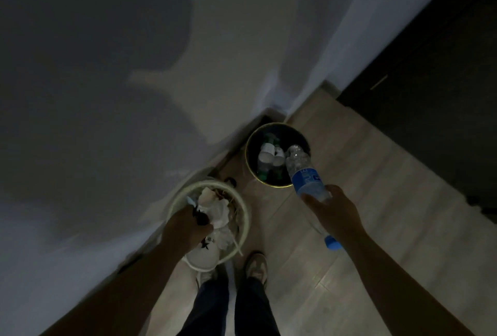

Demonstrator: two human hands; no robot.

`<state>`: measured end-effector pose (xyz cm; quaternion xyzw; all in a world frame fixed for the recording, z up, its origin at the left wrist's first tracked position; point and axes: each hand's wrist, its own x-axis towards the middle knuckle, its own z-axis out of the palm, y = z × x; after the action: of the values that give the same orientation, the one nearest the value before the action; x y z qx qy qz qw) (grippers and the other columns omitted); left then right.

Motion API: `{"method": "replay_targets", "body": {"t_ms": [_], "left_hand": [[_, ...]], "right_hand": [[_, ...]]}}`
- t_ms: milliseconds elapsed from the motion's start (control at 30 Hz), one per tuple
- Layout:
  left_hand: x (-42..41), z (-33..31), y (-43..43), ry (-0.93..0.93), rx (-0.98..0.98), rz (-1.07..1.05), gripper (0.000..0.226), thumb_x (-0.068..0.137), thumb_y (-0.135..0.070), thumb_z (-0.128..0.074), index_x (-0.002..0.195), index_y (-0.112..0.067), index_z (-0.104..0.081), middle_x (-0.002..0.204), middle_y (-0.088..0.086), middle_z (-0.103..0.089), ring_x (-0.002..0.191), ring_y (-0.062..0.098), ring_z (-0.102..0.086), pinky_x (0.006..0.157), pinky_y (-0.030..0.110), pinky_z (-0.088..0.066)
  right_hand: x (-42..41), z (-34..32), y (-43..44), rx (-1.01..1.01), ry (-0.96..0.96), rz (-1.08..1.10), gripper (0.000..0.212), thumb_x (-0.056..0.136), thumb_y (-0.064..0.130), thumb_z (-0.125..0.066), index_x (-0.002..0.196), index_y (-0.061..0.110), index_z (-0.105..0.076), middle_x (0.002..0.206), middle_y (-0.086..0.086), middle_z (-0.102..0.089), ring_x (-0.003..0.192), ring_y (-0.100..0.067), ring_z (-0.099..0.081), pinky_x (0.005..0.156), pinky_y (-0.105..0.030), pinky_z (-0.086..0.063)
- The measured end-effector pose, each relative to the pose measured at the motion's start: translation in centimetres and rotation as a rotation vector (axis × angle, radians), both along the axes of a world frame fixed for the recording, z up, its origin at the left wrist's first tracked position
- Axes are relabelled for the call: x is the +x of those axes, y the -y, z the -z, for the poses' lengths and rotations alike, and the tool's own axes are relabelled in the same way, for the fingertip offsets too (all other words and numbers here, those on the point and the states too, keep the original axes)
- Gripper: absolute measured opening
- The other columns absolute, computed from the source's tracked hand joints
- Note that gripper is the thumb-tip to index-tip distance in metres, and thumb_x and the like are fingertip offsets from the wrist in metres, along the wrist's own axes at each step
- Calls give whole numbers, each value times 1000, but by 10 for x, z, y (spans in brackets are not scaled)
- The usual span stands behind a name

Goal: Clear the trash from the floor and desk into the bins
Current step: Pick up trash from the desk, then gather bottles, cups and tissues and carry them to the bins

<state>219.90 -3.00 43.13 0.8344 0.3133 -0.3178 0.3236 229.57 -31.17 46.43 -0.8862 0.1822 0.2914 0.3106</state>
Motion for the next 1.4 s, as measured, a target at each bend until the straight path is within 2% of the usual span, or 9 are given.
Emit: {"method": "replay_targets", "body": {"t_ms": [167,267,400,600,767,967,1133,1300,1400], "left_hand": [[3,67,10,-82,11,9,33,80,-25,-70,103,-6,-55,97,12,-59,95,29,-58,74,31,-43],[4,100,12,-139,40,48,31,79,-25,-69,98,-7,-52,99,13,-57,94,28,-57,76,33,-43],[5,137,15,-153,72,51,30,78,-26,-69,95,-10,-50,93,10,-56,92,27,-57,73,31,-43],[9,178,9,-169,48,81,62,78,-39,-72,126,-10,-45,121,16,-50,109,33,-54,85,37,-47],[14,188,3,-158,99,161,67,79,-35,-70,134,-11,-41,126,17,-52,113,32,-53,92,40,-49],[21,189,-6,-130,125,223,51,84,-34,-65,127,-12,-50,125,12,-53,113,28,-54,90,34,-46],[23,187,-8,-92,122,276,38,85,-32,-62,117,-13,-57,120,8,-59,111,24,-56,89,31,-45],[25,169,-6,-55,89,332,35,85,-33,-63,114,-14,-57,117,5,-62,107,21,-58,89,31,-47],[30,144,-4,-13,65,374,31,87,-33,-62,112,-16,-58,116,2,-62,107,18,-58,87,28,-46]], "right_hand": [[13,66,1,-15,-47,4,61,83,51,-66,128,14,-46,98,-2,-53,72,-12,-53,61,-27,-43],[17,95,2,-12,-66,22,63,82,50,-66,130,15,-44,99,-2,-52,74,-12,-54,64,-31,-47],[16,128,3,-24,-75,28,65,82,51,-65,131,15,-42,100,-1,-50,70,-6,-50,51,-23,-39],[14,159,5,-48,-95,56,63,83,50,-65,129,14,-43,89,4,-48,68,-7,-51,47,-22,-37],[26,170,-1,-136,-96,26,65,82,51,-66,126,9,-44,101,-7,-55,80,-19,-54,68,-31,-45],[62,179,-20,-130,-99,14,62,85,45,-65,129,7,-44,119,-17,-56,99,-30,-58,77,-33,-46],[86,178,-47,-105,-45,-83,77,85,36,-67,144,4,-28,137,-24,-41,121,-40,-46,98,-47,-44],[69,169,-60,-175,-32,-212,67,85,34,-67,135,2,-37,130,-22,-44,116,-40,-48,94,-41,-46],[55,150,-59,-128,-31,-155,57,81,29,-69,127,4,-45,121,-21,-53,107,-37,-55,87,-39,-48]]}}
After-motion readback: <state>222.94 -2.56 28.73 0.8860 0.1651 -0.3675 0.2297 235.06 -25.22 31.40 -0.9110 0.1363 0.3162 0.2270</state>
